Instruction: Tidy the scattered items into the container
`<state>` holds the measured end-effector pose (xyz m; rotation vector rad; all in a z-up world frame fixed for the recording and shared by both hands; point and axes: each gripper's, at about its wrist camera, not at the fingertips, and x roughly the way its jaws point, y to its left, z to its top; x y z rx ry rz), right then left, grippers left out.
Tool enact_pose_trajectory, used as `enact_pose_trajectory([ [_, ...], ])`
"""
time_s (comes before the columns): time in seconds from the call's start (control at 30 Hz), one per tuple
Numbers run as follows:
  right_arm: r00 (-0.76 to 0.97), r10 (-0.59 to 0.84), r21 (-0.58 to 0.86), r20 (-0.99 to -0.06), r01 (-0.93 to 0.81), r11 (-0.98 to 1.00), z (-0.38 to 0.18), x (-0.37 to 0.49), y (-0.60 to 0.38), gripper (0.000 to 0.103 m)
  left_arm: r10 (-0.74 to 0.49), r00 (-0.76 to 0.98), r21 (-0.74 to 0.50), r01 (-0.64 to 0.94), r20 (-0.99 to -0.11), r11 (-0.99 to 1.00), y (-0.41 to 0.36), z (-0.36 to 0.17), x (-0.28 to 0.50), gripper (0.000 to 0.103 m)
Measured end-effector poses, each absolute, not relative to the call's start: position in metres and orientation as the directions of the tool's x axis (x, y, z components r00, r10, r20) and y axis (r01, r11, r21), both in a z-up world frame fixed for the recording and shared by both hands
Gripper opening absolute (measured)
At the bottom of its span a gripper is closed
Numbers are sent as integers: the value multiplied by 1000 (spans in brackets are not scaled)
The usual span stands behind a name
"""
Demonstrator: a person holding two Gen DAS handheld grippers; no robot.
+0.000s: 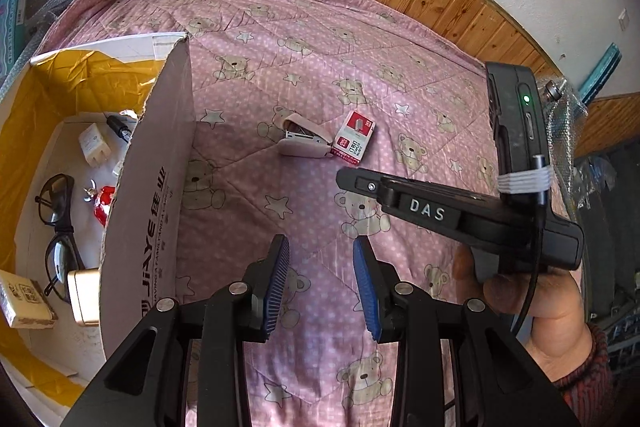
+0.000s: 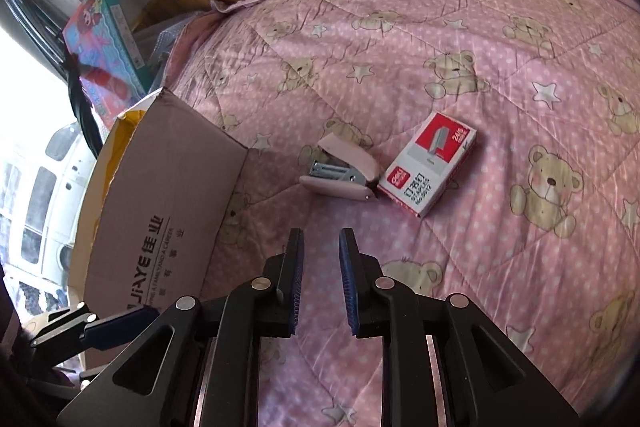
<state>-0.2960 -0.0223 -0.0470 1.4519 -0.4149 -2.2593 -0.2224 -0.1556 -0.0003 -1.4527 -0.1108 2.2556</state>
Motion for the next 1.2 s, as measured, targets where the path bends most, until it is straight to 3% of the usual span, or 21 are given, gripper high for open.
enact_pose_trajectory([
  [0.2,-360,-477,427,-802,213,-879,-64,-339,-28,29,428,-319,-331,-317,-846,-889,-155,-14,-239,35],
  [0.33,-367,-462,385,-807,267,-884,-68,-358,-38,41,431,-309,-343,-299,-848,-890,-159,-23,-248,35],
  [0.47,-324,-489,393,-810,319,-862,-81,-363,-47,42,430,-299,-354,-278,-852,-893,-166,-33,-256,35],
  [0.57,-312,-503,409,-806,321,-854,-82,-360,-47,39,431,-302,-358,-269,-850,-894,-170,-36,-260,35],
  [0.7,-282,-569,506,-773,268,-820,-82,-349,-42,25,440,-300,-362,-282,-847,-889,-167,-36,-262,38],
  [0.83,-287,-581,528,-762,246,-813,-84,-331,-46,24,444,-303,-367,-279,-843,-887,-167,-36,-263,38],
  [1.03,-344,-507,398,-790,342,-852,-69,-306,-69,24,424,-316,-344,-278,-849,-897,-170,-34,-259,37],
  [1.2,-225,-655,561,-722,364,-743,-68,-306,-70,25,411,-323,-328,-281,-852,-902,-174,-33,-251,38],
])
